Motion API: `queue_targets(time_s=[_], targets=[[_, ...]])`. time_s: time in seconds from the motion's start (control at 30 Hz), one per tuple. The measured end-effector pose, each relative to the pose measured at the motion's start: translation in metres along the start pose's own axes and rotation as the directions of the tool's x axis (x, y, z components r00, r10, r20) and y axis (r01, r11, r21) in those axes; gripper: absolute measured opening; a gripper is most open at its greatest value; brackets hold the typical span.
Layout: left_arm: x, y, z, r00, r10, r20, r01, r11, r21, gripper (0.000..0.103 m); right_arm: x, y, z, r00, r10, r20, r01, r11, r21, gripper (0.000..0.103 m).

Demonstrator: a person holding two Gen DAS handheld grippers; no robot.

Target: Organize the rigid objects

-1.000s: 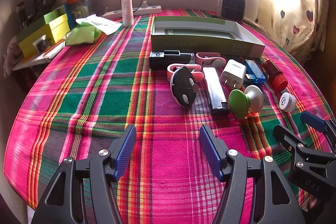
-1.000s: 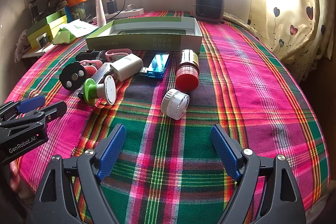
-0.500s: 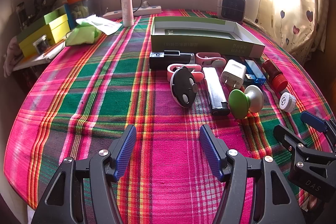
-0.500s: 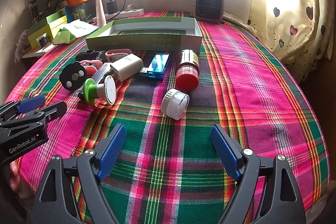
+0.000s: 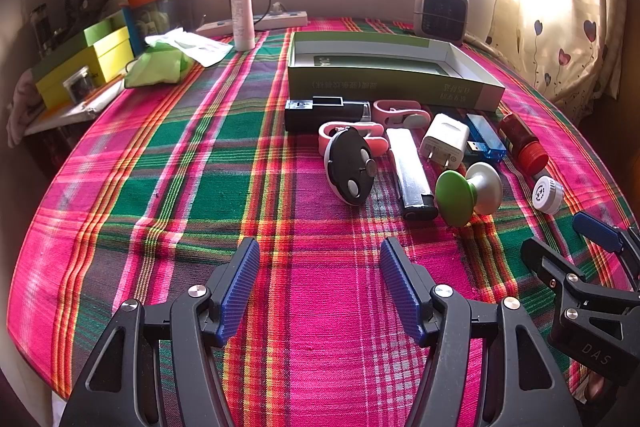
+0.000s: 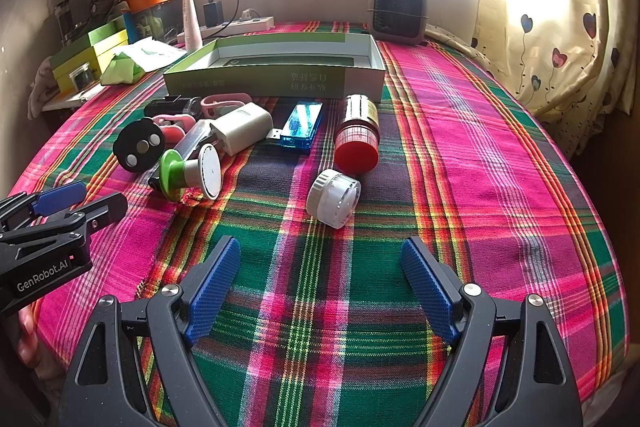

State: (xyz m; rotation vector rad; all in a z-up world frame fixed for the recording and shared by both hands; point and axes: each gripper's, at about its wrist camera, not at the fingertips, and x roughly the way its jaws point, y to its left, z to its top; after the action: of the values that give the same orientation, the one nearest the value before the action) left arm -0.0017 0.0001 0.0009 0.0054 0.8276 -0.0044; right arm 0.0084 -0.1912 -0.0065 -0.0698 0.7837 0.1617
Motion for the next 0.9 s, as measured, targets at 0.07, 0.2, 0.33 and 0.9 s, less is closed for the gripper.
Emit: queue_targets(time_s=[0.07, 0.2, 0.33, 0.9], targets=[[0.000, 0.000, 0.000, 1.000, 0.000, 0.000, 0.000, 1.000, 0.000, 0.062, 0.000, 0.000, 0.000, 1.000, 0.000, 0.000, 0.000, 1.000, 0.000, 0.083], [0.000, 0.000, 0.000, 1.000, 0.000, 0.000, 0.000, 1.000, 0.000, 0.062, 0.000, 0.000, 0.000, 1.000, 0.000, 0.000, 0.000, 1.000, 0.000, 0.083], [0.000, 0.000, 0.000, 1.000, -0.001, 0.000, 0.001, 1.000, 0.000, 0.062, 0.001, 0.000, -0.001, 1.000, 0.000, 0.000, 0.000, 1.000, 0.000, 0.083], [0.007, 0.022, 0.015, 0.996, -0.087, -0.015, 0.086, 0.994, -0.069, 0.062, -0.006, -0.025, 0.009, 0.999, 0.050, 0.008, -0.050, 0.998, 0.048, 0.083]])
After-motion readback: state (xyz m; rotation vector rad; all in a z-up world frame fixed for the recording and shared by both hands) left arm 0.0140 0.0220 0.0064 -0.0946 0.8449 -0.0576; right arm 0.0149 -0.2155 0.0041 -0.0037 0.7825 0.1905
